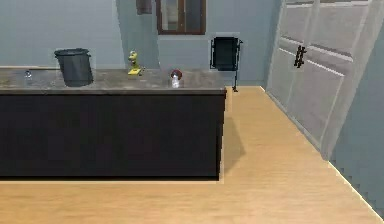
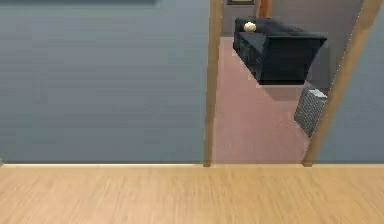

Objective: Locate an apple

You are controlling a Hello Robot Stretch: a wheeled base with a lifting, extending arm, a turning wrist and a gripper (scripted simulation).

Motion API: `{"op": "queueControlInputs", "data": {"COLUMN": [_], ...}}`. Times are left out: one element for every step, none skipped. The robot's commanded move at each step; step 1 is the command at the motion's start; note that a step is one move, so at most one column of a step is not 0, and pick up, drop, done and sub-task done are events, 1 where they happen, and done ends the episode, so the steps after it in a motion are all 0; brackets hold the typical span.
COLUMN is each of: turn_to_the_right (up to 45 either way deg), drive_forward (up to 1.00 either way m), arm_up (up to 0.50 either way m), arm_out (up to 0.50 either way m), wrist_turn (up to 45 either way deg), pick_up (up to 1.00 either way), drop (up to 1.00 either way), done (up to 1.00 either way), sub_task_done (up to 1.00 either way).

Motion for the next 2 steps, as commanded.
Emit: {"op": "queueControlInputs", "data": {"turn_to_the_right": [0.0,0.0], "drive_forward": [0.90,0.00], "arm_up": [0.00,0.00], "arm_out": [0.00,0.00], "wrist_turn": [0.0,0.0], "pick_up": [0.00,0.00], "drop": [0.00,0.00], "done": [0.00,1.00], "sub_task_done": [0.00,0.00]}}
